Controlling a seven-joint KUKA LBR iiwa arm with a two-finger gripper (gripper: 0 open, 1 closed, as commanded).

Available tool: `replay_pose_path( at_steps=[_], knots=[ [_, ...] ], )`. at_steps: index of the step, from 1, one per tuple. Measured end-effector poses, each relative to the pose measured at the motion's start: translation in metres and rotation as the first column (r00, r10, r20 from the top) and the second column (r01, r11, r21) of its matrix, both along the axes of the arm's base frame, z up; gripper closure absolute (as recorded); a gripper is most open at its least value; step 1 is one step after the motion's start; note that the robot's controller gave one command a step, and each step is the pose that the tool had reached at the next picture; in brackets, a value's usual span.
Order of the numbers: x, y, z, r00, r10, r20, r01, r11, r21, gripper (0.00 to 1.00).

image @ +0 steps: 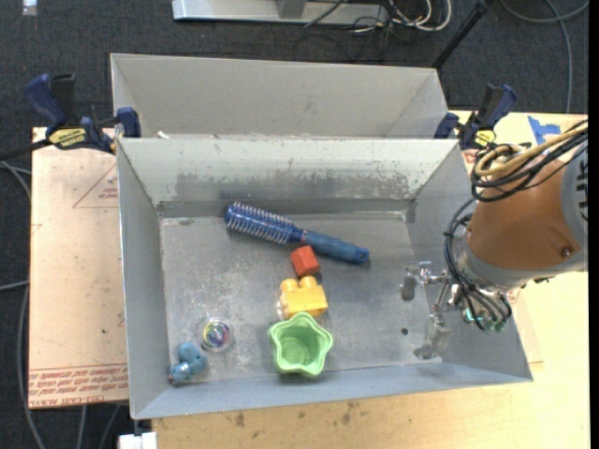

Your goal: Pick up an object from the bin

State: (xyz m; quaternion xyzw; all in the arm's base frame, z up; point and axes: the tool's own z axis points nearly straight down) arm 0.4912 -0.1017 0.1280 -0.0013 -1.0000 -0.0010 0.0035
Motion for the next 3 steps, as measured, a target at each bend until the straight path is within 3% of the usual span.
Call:
replay_pose_path(
  at_steps=[1, 2, 3],
  knots=[
    [0.019, 0.09, 0.01, 0.995, -0.095, 0.009, 0.095, 0.995, 0.003, 0.0],
    [0.03, 0.147, -0.06, 0.933, -0.36, 0.002, 0.36, 0.933, -0.001, 0.0],
    [-0.006, 0.138, 0.012, 0.989, -0.146, 0.01, 0.146, 0.989, -0.001, 0.0]
  ],
)
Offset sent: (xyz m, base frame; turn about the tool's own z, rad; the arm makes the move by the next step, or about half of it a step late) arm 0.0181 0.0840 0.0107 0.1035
